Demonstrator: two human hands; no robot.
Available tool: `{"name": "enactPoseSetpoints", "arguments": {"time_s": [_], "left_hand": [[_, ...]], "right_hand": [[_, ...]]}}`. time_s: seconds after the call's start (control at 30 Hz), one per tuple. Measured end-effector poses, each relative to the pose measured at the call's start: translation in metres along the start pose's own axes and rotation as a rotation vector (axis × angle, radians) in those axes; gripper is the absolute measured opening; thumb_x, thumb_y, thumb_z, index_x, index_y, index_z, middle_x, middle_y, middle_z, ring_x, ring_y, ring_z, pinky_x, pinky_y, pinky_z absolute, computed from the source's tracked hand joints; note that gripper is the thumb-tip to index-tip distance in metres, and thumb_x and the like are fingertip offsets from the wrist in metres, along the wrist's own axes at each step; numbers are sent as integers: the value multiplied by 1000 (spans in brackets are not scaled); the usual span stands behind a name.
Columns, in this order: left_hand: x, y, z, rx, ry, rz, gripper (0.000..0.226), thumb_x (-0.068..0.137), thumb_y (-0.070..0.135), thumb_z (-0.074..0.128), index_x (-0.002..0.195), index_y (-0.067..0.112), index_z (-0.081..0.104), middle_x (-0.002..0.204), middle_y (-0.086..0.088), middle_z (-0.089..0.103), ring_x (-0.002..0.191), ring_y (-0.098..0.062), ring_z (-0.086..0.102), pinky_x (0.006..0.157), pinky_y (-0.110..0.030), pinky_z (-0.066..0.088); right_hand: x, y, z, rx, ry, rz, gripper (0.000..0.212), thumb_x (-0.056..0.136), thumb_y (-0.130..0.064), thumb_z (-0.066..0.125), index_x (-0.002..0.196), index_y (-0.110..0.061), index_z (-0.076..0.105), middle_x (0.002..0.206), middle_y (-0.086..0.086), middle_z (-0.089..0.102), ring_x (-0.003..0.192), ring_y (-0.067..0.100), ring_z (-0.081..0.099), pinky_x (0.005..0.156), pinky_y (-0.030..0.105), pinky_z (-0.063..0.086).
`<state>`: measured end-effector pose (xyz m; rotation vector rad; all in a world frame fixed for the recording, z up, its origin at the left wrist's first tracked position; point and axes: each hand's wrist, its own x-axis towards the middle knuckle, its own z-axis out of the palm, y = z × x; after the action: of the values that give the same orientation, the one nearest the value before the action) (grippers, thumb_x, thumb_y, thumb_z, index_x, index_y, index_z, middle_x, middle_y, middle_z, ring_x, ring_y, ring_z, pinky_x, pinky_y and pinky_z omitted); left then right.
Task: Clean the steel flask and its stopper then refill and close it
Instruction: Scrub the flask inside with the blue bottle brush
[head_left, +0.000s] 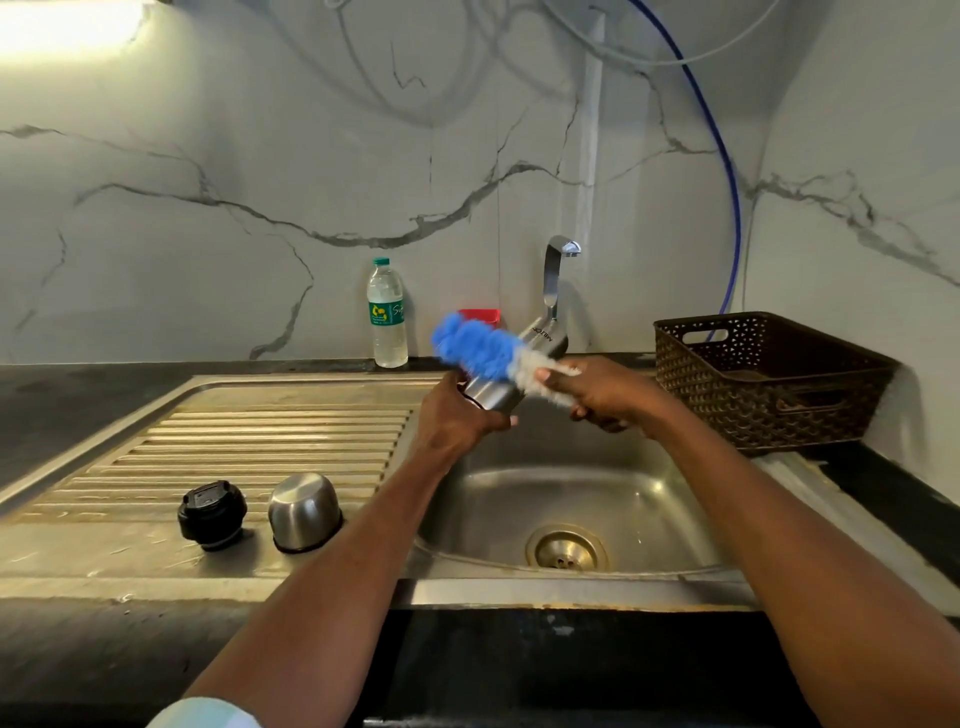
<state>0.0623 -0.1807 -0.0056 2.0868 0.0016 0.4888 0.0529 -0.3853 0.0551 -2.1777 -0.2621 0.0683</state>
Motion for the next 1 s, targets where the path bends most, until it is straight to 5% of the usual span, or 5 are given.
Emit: {"name": "enactPoseSetpoints", "arguments": {"time_s": [0.13,0.27,0.4,0.53,1.0], "left_hand": [[1,3,-1,143,24,40,86,57,44,93,129,14,58,114,-3,67,96,-19,61,88,-36,54],[-3,3,1,172,88,116,76,60,47,91,123,16,61,114,-3,68,101,-22,63,88,-38,53],[-2,2,-3,251,129,166,74,61,42,88,124,15,60,115,-5,65,98,-21,61,83,-32,50],[-4,-4,-1,240,110,214,75,63,39,87,128,16,56,121,-5,62,104,-21,60,86,-32,50],[3,-6,-3,64,223,4,78,59,43,90,124,13,59,113,-3,62,99,-20,61,84,-35,54]], "right_hand": [[4,-1,-2,-139,329,-46,37,99,-47,48,114,-16,59,87,10,65,61,18,51,51,24,39],[-1,0,-1,47,-63,-32,38,95,-55,51,113,-23,59,67,5,52,42,10,34,40,21,26],[10,1,-2,-51,326,-19,42,97,-52,47,120,-19,59,83,9,62,60,20,54,51,28,42],[5,8,0,114,-114,8,37,95,-55,50,116,-27,58,63,2,51,40,9,31,38,18,25],[8,4,-2,103,84,-26,32,96,-54,49,113,-28,58,69,5,53,42,9,34,39,20,27]]}}
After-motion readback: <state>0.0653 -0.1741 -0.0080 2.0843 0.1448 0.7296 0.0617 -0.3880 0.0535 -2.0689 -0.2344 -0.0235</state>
